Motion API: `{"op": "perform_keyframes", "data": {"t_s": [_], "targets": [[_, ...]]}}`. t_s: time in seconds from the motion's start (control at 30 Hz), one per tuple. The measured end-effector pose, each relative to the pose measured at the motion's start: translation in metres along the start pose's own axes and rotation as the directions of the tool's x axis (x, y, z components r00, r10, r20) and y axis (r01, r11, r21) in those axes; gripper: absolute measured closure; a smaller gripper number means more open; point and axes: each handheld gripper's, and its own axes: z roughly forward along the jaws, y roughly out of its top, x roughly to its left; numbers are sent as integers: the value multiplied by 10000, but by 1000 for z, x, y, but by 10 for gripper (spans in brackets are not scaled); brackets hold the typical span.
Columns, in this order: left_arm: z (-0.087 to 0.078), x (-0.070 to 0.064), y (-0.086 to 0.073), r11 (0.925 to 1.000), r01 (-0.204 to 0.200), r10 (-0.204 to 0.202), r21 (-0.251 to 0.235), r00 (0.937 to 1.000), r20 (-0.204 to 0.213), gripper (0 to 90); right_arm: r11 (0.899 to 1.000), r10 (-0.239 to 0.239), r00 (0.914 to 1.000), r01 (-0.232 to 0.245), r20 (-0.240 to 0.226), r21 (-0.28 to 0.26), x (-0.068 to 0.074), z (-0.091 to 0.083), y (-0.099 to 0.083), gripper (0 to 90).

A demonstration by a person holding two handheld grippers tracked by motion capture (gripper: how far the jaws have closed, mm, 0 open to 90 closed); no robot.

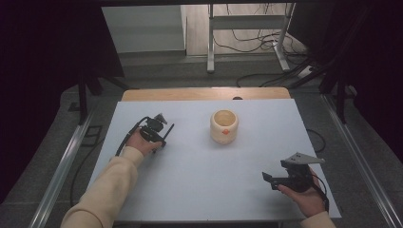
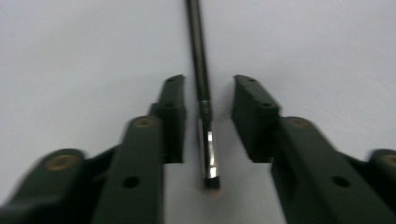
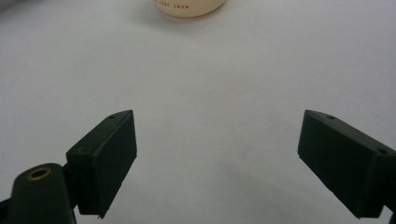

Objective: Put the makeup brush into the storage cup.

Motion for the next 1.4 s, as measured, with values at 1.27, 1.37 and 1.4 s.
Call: {"op": "perform_keyframes", "data": {"t_s": [1.27, 1.37, 1.4], "targets": [[-26, 5, -5, 9983, 110, -64, -580, 9968, 798, 840, 9996, 107, 9999, -109, -76, -258, -2, -4, 0, 118], [-28, 4, -6, 9981, 63, -13, -609, 9967, 814, 840, 9996, 103, 9999, -104, -63, -244, -2, -4, 0, 118], [-29, 4, -7, 9980, 26, 25, -630, 9967, 812, 840, 9997, 113, 9999, -114, -56, -229, -2, -4, 0, 118]]}}
